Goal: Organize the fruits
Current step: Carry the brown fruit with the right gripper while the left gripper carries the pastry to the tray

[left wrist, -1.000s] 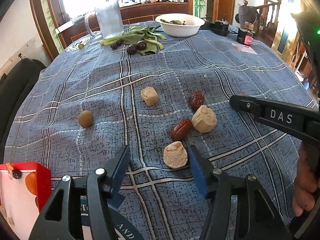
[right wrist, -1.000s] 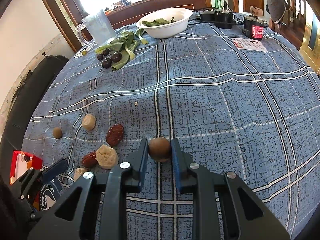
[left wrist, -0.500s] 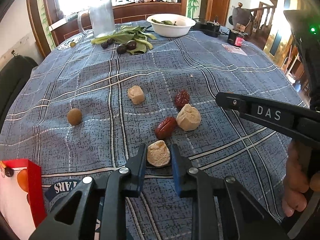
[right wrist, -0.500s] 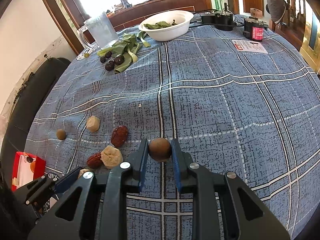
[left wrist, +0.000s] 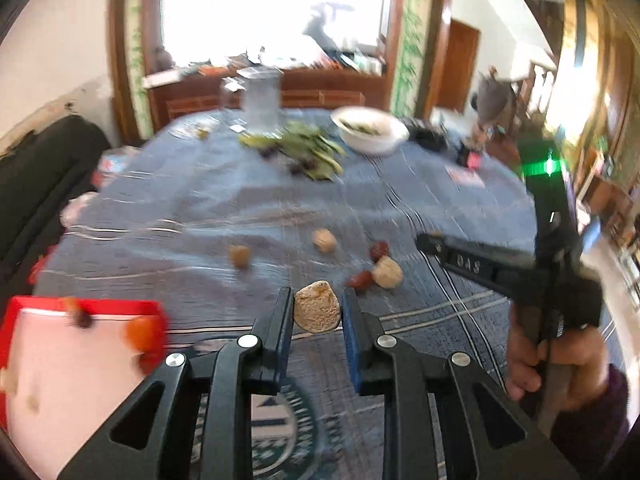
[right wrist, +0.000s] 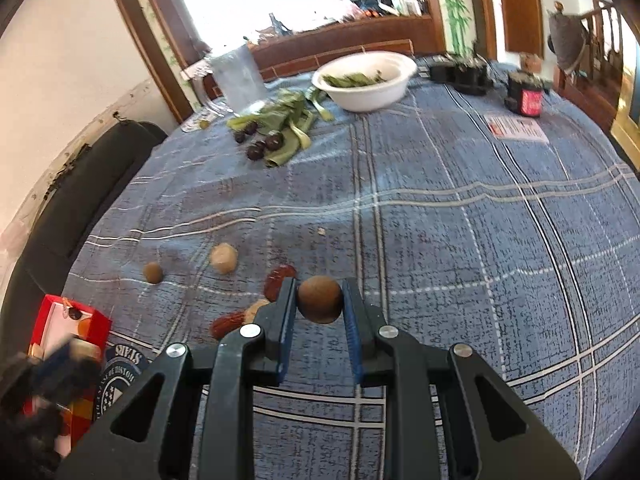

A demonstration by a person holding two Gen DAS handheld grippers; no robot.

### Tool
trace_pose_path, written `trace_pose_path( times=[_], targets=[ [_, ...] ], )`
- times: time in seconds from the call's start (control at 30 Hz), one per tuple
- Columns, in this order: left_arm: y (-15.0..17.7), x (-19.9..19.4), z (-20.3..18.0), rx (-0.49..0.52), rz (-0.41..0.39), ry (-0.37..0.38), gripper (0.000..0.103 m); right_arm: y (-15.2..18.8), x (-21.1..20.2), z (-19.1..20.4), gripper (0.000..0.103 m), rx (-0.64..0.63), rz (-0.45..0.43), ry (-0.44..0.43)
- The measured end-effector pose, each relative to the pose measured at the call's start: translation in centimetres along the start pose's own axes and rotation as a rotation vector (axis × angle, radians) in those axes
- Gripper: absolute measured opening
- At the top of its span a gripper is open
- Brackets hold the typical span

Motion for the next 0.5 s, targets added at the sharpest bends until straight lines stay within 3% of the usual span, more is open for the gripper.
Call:
trace_pose_path(
  times=[0.23,0.33,0.5],
  targets=[
    [1.5,-5.9,7.2,-0.105,-0.094,-0.192,0.022,1.1,-1.0,3.0,0.025,-0.082,-0.052,-0.086],
    [2.8,-7.6,9.9,-0.136,-0.106,-0.264,0.022,1.9,-1.4,4.5,0.025,-0.094,-0.050,-0.122],
    [5.1,-8.8,13.5,-0.172,-0.088,-0.369,0.022,4.5,-2.3,10.1,0.025,-0.200,-0.016,-0.195]
  ],
)
Point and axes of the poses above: each gripper's, at about its wrist camera, not at the fingertips, and x roughly the way its jaws point, z to its left, y to its underside, the point moved 3 cm from there along x, roughly the way its jaws point, and after that the axes turned 7 degrees about x, right-handed, at the moved point
